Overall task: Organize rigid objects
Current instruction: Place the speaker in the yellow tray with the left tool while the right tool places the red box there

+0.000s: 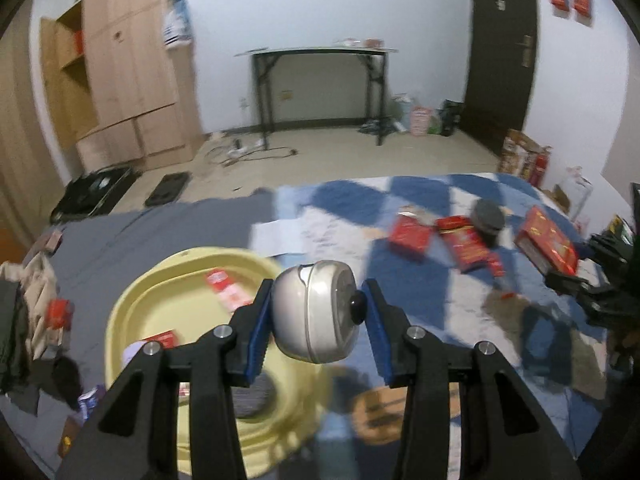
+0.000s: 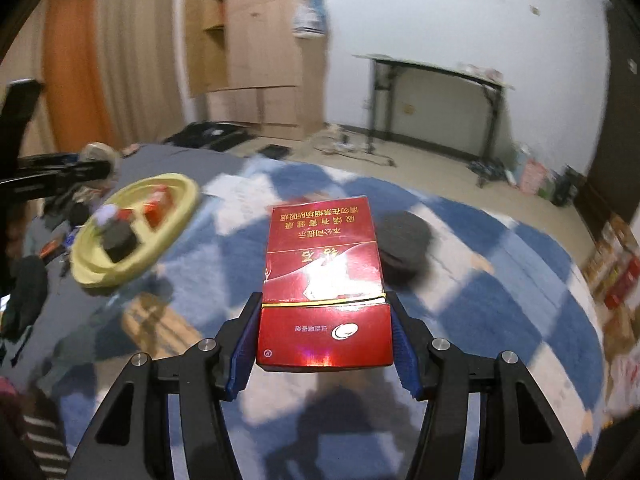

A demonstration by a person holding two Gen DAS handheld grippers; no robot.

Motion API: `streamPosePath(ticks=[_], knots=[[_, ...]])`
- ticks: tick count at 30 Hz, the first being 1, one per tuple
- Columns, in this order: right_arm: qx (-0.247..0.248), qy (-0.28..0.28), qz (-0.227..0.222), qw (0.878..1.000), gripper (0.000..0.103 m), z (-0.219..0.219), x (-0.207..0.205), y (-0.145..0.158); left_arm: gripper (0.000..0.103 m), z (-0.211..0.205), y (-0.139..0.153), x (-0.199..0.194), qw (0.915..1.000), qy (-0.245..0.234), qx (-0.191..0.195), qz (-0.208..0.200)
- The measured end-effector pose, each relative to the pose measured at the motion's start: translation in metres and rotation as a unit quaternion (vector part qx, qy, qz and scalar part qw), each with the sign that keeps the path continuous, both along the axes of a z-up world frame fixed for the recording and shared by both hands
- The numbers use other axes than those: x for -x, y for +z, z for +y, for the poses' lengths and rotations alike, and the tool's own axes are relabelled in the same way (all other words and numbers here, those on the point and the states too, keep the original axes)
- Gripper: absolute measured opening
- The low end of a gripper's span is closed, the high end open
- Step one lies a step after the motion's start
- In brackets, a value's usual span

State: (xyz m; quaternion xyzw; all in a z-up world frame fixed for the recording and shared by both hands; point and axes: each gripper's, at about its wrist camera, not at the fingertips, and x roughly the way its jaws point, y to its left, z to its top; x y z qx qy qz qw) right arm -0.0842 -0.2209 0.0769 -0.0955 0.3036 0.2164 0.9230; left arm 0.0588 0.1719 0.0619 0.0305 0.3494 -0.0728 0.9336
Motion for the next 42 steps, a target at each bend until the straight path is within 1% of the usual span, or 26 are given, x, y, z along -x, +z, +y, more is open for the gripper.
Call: streamPosePath(ticks=[2, 4, 6, 9, 11, 14, 17, 21, 23, 28, 31, 35, 36, 37, 39, 41, 42], knots=[[-0.011, 0.03, 0.002, 0.999, 0.057, 0.031, -0.001, 0.004, 0.045, 0.031, -0.01, -0.01, 0.9994, 0.027, 0.011, 0.016], [-0.017, 0.06, 0.01, 0.998, 0.057, 0.062, -0.002, 0.003, 0.045, 0.052, -0.019, -0.019, 0.9985, 0.048, 0.011, 0.023], [-0.013, 0.096, 0.019, 0.995, 0.057, 0.099, -0.005, -0.001, 0.045, 0.079, -0.03, -0.029, 0.9967, 0.072, 0.02, 0.03], [0.005, 0.148, 0.039, 0.988, 0.057, 0.16, -0.009, -0.014, 0.045, 0.111, -0.047, -0.042, 0.9927, 0.106, 0.043, 0.039], [0.022, 0.169, 0.054, 0.984, 0.057, 0.192, -0.017, -0.024, 0.045, 0.126, -0.059, -0.052, 0.9904, 0.12, 0.049, 0.049], [0.049, 0.196, 0.075, 0.976, 0.057, 0.229, -0.037, -0.038, 0.045, 0.14, -0.077, -0.068, 0.9886, 0.126, 0.053, 0.065], [0.072, 0.224, 0.079, 0.969, 0.057, 0.259, -0.055, -0.046, 0.045, 0.156, -0.092, -0.082, 0.9856, 0.136, 0.063, 0.078], [0.091, 0.245, 0.081, 0.962, 0.057, 0.286, -0.072, -0.054, 0.045, 0.166, -0.113, -0.098, 0.9843, 0.135, 0.053, 0.1], [0.099, 0.252, 0.079, 0.959, 0.057, 0.298, -0.077, -0.055, 0.045, 0.168, -0.118, -0.103, 0.9834, 0.134, 0.059, 0.107], [0.092, 0.254, 0.089, 0.959, 0.057, 0.317, -0.084, -0.058, 0.045, 0.174, -0.132, -0.107, 0.9789, 0.147, 0.076, 0.12], [0.093, 0.254, 0.094, 0.958, 0.057, 0.331, -0.086, -0.06, 0.045, 0.178, -0.132, -0.107, 0.9768, 0.153, 0.087, 0.121], [0.099, 0.253, 0.1, 0.957, 0.059, 0.338, -0.087, -0.062, 0.045, 0.179, -0.129, -0.107, 0.9768, 0.159, 0.071, 0.125], [0.098, 0.253, 0.1, 0.957, 0.06, 0.338, -0.09, -0.063, 0.047, 0.179, -0.126, -0.106, 0.9768, 0.16, 0.074, 0.122], [0.096, 0.254, 0.101, 0.957, 0.061, 0.338, -0.089, -0.062, 0.051, 0.179, -0.123, -0.104, 0.977, 0.161, 0.076, 0.117], [0.096, 0.252, 0.101, 0.958, 0.072, 0.338, -0.088, -0.064, 0.082, 0.177, -0.111, -0.098, 0.9778, 0.166, 0.079, 0.101], [0.089, 0.258, 0.099, 0.957, 0.077, 0.336, -0.085, -0.063, 0.094, 0.174, -0.097, -0.092, 0.9788, 0.172, 0.077, 0.079], [0.084, 0.259, 0.097, 0.957, 0.083, 0.335, -0.081, -0.06, 0.097, 0.171, -0.088, -0.09, 0.9792, 0.174, 0.079, 0.068]])
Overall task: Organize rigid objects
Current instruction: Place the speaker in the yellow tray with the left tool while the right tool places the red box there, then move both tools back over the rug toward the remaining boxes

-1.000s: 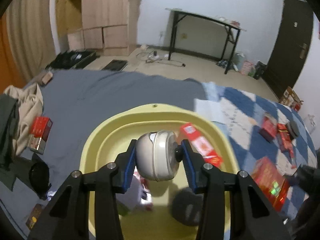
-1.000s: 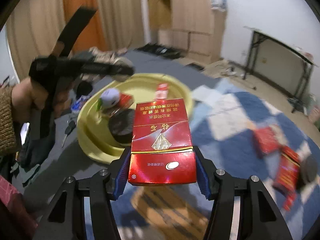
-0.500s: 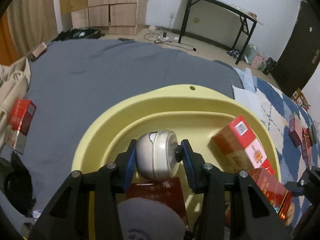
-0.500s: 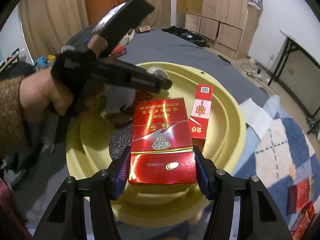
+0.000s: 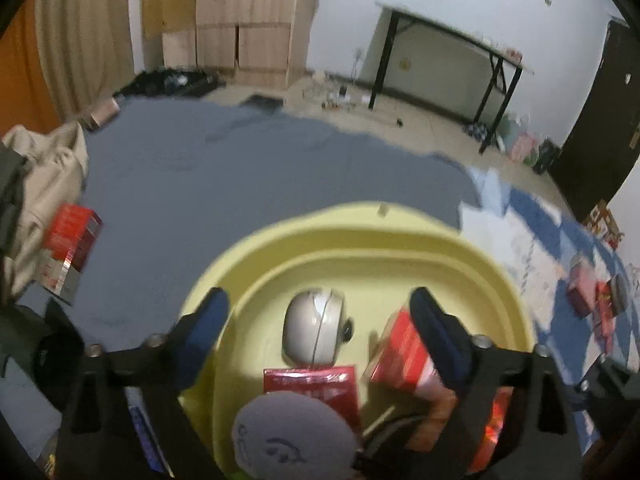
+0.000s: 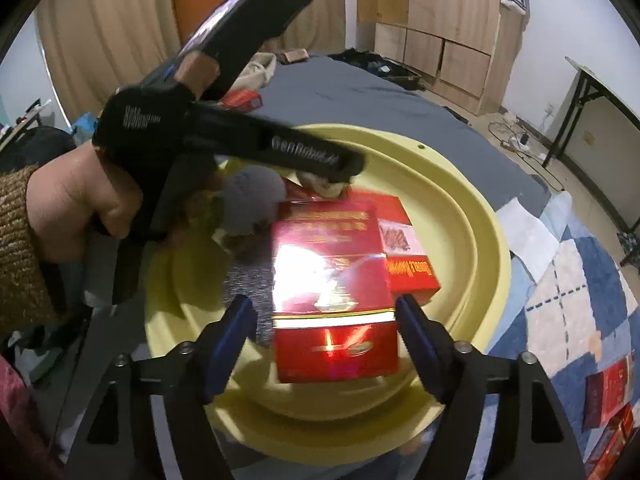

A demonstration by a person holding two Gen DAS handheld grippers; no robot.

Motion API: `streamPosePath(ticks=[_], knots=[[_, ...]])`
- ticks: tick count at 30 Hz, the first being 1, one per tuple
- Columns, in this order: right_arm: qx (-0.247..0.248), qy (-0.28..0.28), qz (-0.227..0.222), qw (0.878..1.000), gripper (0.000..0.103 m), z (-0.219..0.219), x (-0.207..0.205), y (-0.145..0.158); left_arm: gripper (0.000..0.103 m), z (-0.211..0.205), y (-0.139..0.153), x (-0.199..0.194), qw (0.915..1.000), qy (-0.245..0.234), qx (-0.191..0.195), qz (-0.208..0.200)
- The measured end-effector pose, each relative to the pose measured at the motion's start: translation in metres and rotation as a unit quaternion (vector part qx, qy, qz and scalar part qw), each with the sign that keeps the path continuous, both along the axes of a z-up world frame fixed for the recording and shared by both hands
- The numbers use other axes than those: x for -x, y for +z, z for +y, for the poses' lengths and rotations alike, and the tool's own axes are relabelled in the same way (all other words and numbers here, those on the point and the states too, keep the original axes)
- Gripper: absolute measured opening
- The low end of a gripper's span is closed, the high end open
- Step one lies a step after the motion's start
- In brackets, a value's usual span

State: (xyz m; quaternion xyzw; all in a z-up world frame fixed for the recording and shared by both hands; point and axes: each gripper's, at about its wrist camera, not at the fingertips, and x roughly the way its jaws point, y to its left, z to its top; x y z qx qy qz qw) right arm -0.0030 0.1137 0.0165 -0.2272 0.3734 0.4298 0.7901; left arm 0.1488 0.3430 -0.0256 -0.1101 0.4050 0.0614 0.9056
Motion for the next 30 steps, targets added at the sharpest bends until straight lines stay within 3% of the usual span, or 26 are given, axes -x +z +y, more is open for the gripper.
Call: streamPosePath(ticks=[2, 7, 14, 18, 23, 28, 30], knots=[[-0.017, -0.005, 0.003, 1.0, 0.094, -0.005, 0.007, 0.007, 0.1, -0.006, 0.018, 0.004, 0.9999, 0.005, -0.004, -0.014], [-0.064, -0.033, 0.004, 0.997, 0.1, -0.036, 0.022, 0.035, 0.103, -0.051, 0.082, 0.019, 0.998, -0.007, -0.023, -0.059], [-0.124, -0.156, -0.021, 0.98, 0.103, -0.158, 0.042, 0.075, 0.103, -0.159, 0.141, 0.057, 0.9932, -0.053, -0.009, -0.103], [-0.122, -0.239, -0.043, 0.962, 0.103, -0.25, 0.06, 0.084, 0.103, -0.212, 0.143, 0.087, 0.9916, -0.071, 0.0, -0.108], [-0.105, -0.316, -0.065, 0.94, 0.103, -0.35, 0.088, 0.091, 0.103, -0.255, 0.128, 0.114, 0.9923, -0.093, 0.024, -0.078], [-0.114, -0.375, -0.06, 0.918, 0.103, -0.411, 0.111, 0.089, 0.103, -0.282, 0.107, 0.135, 0.9912, -0.113, 0.007, -0.07], [-0.12, -0.38, -0.053, 0.916, 0.103, -0.419, 0.114, 0.084, 0.103, -0.285, 0.096, 0.141, 0.9905, -0.118, -0.019, -0.068]])
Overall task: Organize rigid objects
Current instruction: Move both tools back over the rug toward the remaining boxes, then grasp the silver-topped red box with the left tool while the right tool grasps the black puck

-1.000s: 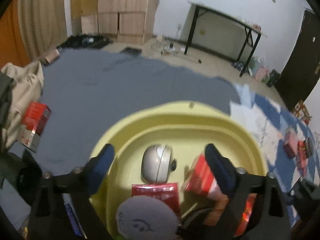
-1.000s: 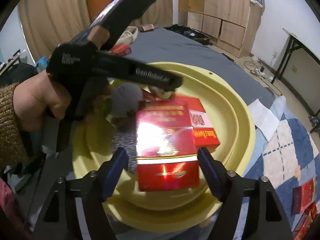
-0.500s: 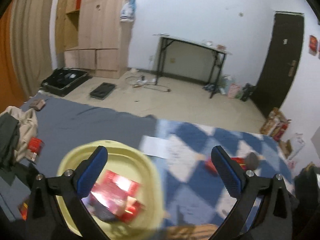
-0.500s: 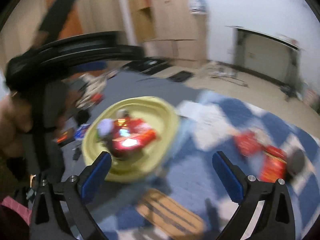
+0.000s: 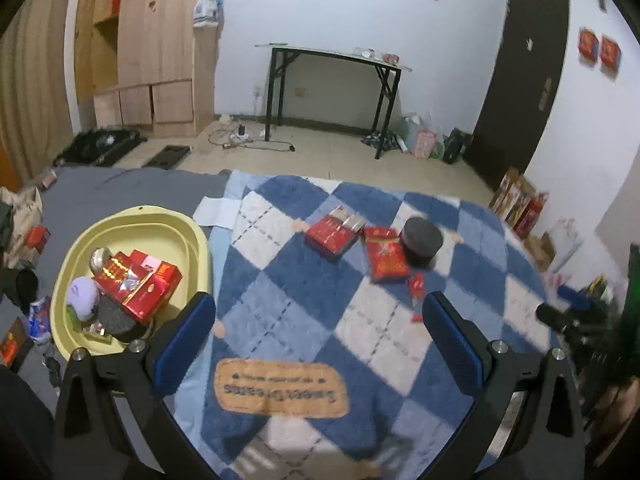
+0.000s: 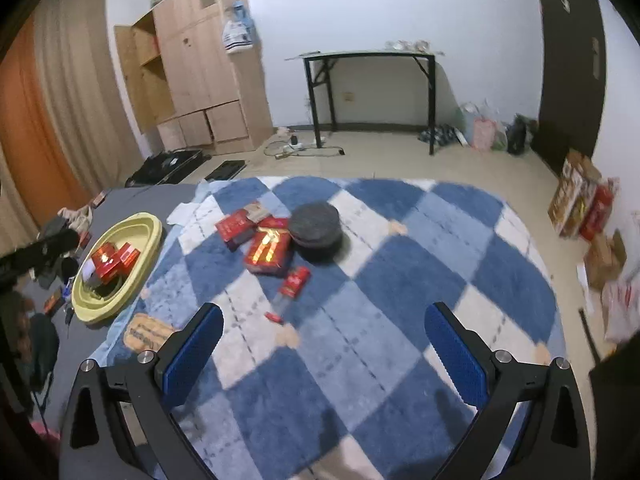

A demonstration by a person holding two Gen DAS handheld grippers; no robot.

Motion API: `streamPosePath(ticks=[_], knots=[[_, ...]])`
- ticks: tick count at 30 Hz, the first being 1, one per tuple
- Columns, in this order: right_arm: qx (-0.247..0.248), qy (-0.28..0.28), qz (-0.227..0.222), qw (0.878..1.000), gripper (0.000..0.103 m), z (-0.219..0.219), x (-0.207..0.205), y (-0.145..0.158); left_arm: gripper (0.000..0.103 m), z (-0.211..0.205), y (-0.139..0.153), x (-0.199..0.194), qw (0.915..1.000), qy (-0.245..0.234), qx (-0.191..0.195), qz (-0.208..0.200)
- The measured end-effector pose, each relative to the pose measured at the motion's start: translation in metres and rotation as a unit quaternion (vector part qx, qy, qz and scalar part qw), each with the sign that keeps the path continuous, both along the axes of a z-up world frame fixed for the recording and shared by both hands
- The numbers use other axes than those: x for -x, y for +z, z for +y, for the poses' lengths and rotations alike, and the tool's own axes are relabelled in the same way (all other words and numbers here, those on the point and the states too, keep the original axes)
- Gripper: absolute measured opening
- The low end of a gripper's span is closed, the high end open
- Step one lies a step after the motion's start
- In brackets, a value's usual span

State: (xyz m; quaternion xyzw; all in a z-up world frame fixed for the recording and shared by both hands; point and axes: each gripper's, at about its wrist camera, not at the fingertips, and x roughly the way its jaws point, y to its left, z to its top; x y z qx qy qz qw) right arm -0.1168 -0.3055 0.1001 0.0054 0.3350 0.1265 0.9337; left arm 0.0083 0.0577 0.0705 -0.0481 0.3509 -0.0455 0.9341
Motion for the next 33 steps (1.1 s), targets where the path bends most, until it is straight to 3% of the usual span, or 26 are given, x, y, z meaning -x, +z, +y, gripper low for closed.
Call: streamPosePath(ticks=[2, 5, 8, 21, 33], knots=[[0.011, -0.005, 0.003, 1.0, 0.103, -0.001, 0.003, -0.011, 0.103, 0.0, -0.005, -0.001, 1.0, 0.001, -0.005, 0.007], [-0.016, -0.002, 0.026, 1.0, 0.103, 0.001, -0.012, -0.017, 0.103, 0.002, -0.007, -0.007, 0.9997, 0.002, 0.02, 0.016], [-0.013, 0.003, 0.003, 1.0, 0.103, 0.006, -0.023, -0.02, 0.103, -0.002, -0.007, -0.014, 0.9993, -0.009, 0.036, 0.011], [0.003, 0.012, -0.004, 1.0, 0.103, 0.017, -0.053, -0.053, 0.103, -0.024, -0.029, -0.041, 0.9994, -0.033, -0.005, 0.014], [0.009, 0.023, 0.001, 1.0, 0.103, 0.025, -0.061, -0.062, 0.103, -0.02, -0.038, -0.048, 0.9992, -0.029, 0.002, 0.026]])
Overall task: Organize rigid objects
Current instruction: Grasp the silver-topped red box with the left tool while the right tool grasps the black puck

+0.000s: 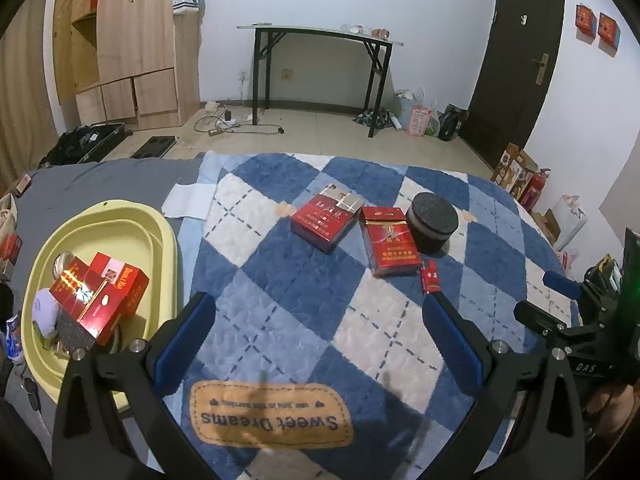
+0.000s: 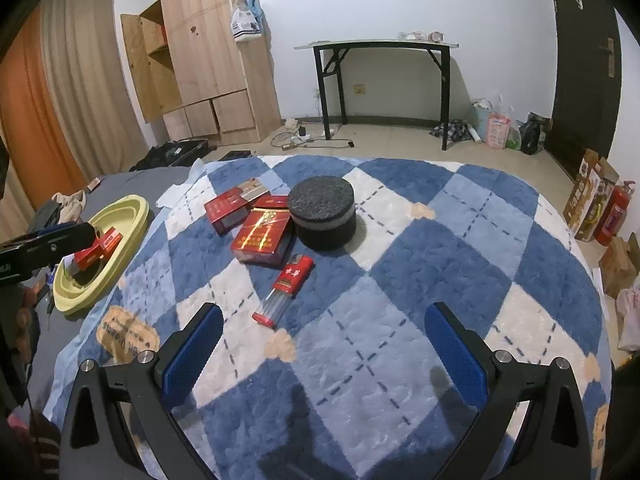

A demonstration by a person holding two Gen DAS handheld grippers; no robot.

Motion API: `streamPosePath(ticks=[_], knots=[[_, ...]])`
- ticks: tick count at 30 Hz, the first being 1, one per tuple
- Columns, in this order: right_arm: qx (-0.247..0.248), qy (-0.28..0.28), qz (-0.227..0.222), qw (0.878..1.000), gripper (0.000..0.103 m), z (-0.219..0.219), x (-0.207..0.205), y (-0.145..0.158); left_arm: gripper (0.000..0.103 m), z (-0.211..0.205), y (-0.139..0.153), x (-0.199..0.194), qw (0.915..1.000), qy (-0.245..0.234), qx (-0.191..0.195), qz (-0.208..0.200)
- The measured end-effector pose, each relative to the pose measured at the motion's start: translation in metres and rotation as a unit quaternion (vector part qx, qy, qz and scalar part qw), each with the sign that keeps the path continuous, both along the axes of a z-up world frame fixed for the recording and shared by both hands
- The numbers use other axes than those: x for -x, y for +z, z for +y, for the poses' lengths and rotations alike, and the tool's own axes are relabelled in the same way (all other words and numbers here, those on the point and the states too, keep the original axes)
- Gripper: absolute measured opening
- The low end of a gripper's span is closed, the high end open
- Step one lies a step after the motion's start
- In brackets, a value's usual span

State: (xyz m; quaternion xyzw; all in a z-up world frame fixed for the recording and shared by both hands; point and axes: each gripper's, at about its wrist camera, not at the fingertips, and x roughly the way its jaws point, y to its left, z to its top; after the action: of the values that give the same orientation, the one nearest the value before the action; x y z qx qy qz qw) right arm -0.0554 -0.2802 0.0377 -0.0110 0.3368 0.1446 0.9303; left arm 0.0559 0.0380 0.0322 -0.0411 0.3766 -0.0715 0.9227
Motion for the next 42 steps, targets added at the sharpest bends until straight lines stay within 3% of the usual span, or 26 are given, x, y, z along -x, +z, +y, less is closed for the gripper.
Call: streamPosePath(ticks=[12, 20, 26, 30, 35, 42], knots=[[0.005, -0.002, -0.001, 1.0, 0.103, 0.002, 0.0, -0.003, 0.103, -0.003, -0.011, 0.0, 0.9998, -0.009, 0.001, 0.016], [0.034, 0.019, -0.001, 0.999, 0.103, 0.007, -0.018, -0.009, 0.103, -0.012, -0.037, -0.012, 0.9971, -0.061, -0.027, 0.036], [0.044, 0.033, 0.001, 0.999, 0.103, 0.017, -0.054, -0.019, 0.103, -0.012, -0.048, -0.046, 0.9915, -0.11, -0.06, 0.036], [0.051, 0.049, -0.007, 0.997, 0.103, 0.026, -0.081, -0.028, 0.103, -0.009, -0.055, -0.085, 0.9896, -0.133, -0.049, 0.025], [0.049, 0.054, 0.001, 0.997, 0.103, 0.027, -0.117, -0.042, 0.103, -0.018, -0.078, -0.124, 0.9801, -0.159, -0.118, 0.014], [0.07, 0.082, -0.001, 0.994, 0.102, 0.048, -0.153, -0.061, 0.103, -0.025, -0.104, -0.163, 0.9762, -0.189, -0.104, 0.025]])
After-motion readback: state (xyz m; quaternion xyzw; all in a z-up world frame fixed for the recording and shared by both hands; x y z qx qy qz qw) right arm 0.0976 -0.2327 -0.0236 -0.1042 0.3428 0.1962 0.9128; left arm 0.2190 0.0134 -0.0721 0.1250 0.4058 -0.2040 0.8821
